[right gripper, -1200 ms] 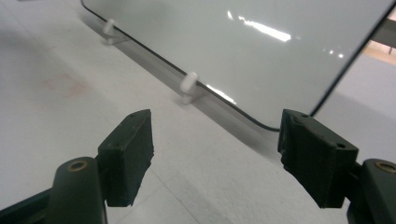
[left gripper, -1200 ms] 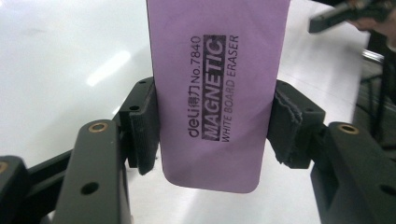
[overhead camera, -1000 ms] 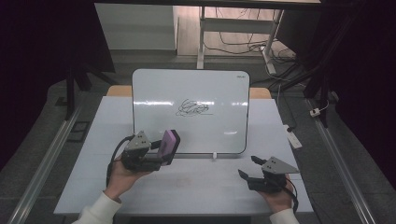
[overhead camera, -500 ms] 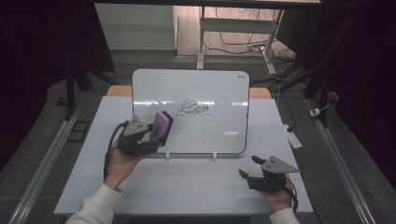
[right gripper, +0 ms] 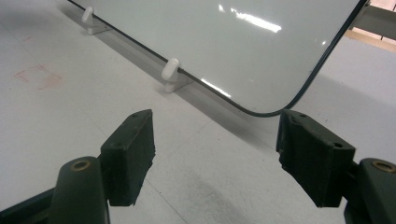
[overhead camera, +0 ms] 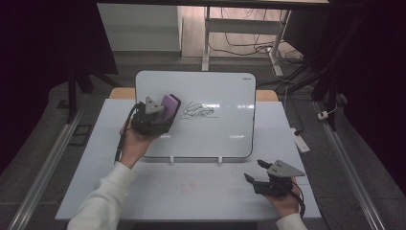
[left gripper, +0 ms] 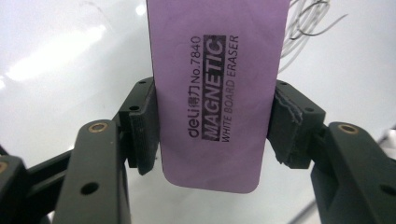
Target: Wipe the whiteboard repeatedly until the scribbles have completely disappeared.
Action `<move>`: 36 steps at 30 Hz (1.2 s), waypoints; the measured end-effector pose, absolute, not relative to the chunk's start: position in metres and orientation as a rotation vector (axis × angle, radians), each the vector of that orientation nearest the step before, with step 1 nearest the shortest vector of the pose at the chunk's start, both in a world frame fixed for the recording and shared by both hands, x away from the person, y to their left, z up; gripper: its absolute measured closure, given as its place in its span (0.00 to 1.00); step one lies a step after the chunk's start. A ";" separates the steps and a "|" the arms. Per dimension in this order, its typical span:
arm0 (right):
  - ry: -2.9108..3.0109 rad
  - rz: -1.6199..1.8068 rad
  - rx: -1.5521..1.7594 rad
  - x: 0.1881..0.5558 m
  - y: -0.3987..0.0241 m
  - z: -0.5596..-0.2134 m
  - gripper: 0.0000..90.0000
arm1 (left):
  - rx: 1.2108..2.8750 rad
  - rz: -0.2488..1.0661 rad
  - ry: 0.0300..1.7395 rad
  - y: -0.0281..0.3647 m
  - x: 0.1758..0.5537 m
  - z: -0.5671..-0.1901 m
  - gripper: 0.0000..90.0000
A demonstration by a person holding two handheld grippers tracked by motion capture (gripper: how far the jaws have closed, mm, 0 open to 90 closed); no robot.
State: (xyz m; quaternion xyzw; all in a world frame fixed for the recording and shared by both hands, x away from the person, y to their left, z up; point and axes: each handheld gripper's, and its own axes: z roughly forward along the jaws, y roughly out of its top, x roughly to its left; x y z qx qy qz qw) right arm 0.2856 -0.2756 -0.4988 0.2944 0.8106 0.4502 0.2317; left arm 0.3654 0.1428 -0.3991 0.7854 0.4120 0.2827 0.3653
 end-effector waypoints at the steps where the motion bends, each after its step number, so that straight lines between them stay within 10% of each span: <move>1: 2.228 1.237 0.808 0.286 -0.276 -0.499 0.31 | 2.025 0.733 1.057 0.141 0.367 -0.399 0.46; 36: 2.225 1.247 0.797 0.284 -0.272 -0.498 0.31 | 2.176 0.882 0.897 0.067 0.385 -0.409 0.46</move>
